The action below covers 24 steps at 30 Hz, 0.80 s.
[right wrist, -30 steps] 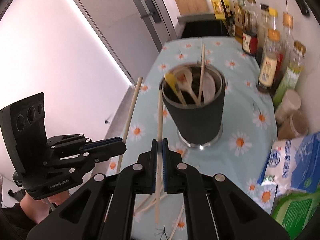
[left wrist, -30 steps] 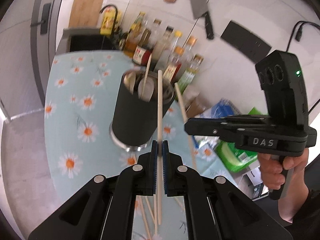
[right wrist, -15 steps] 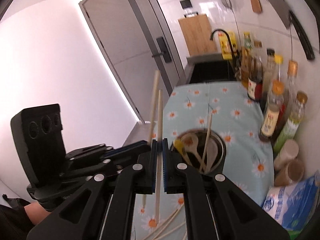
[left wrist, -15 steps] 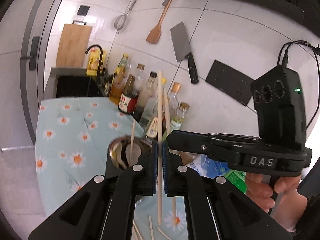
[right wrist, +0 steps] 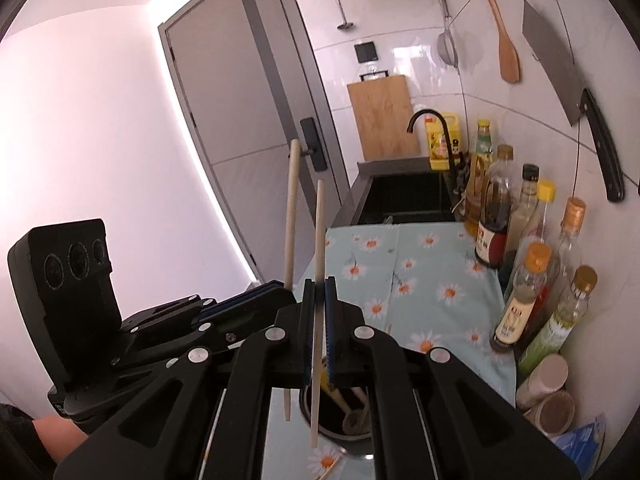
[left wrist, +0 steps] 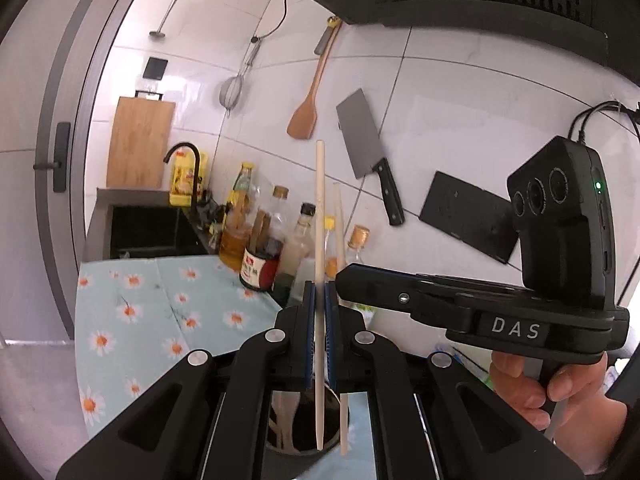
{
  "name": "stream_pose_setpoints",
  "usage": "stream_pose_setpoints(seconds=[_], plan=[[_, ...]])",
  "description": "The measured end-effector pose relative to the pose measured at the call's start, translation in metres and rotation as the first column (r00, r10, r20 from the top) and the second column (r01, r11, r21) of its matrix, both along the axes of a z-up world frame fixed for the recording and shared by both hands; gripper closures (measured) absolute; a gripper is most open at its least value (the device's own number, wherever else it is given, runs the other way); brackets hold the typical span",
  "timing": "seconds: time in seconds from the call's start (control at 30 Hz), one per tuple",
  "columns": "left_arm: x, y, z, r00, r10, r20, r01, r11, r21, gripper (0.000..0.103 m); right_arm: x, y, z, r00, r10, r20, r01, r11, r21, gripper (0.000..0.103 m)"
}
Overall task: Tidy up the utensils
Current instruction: 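Lift both held chopsticks up and over the black holder, then drop the chopsticks into the holder by opening both tools, then withdraw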
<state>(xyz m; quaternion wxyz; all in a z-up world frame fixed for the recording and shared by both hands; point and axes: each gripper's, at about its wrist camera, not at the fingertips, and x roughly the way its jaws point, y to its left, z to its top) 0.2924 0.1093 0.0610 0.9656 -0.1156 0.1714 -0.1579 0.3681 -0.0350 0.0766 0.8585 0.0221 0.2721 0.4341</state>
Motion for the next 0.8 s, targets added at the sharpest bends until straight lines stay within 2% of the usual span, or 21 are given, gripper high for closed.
stream_pose_setpoints(seconds=[0.23,0.43,0.8], plan=[[0.017,0.004,-0.005,1.000,0.012,0.028,-0.012,1.000,-0.004,0.099,0.011,-0.003,-0.002,0.998,-0.034,0.061,0.031,0.999,0.043,0.097],[0.025,0.008,-0.033,1.000,0.031,-0.001,-0.031,0.999,-0.036,0.099,0.011,-0.001,-0.024,0.994,-0.052,0.100,0.049,0.998,0.041,0.097],[0.023,0.007,-0.077,0.995,0.065,-0.072,-0.068,0.996,-0.051,0.099,0.014,-0.006,-0.071,0.996,-0.087,0.036,0.085,0.995,0.059,0.097]])
